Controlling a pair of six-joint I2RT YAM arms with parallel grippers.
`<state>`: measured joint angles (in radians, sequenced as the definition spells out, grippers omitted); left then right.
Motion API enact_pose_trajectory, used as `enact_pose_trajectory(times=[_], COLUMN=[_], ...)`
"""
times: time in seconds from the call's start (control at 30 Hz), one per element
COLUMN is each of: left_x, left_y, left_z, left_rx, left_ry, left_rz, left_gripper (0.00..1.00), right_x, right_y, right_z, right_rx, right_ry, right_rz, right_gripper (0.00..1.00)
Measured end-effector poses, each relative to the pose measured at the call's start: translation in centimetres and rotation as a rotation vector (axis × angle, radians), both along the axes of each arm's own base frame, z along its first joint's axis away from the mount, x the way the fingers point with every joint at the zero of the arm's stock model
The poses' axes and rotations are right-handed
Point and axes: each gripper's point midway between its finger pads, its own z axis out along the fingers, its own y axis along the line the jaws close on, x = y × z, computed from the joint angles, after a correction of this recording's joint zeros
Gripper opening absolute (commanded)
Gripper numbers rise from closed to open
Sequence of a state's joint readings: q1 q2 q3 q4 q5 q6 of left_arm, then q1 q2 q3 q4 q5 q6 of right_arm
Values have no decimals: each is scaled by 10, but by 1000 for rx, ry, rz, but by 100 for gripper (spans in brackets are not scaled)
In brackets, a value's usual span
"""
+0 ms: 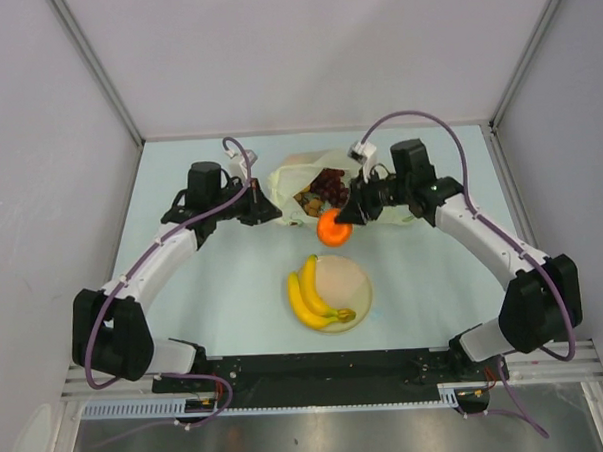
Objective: Take the fake fruits out of the plastic bag
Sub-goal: Place the fake fruit on the plate.
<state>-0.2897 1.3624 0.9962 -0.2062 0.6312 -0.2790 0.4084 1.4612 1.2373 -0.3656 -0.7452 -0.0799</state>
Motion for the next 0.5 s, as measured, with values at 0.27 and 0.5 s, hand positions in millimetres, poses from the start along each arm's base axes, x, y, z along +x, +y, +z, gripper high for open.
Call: enact_pose_trajectory(times=[0.27, 0.5], left_x=[-3, -5], left_y=[-5, -4], left_z=[2, 3], left_rx=[5, 11], left_ry=[-6, -15], left_rz=[-19, -24], left_gripper=[2, 3], right_x=[-64, -63], right_y=[-13, -9], right_z=[-90, -112], right_rx=[-79, -55], right_ry=[298, 397], right_rz=[30, -32], right_gripper=[30, 33])
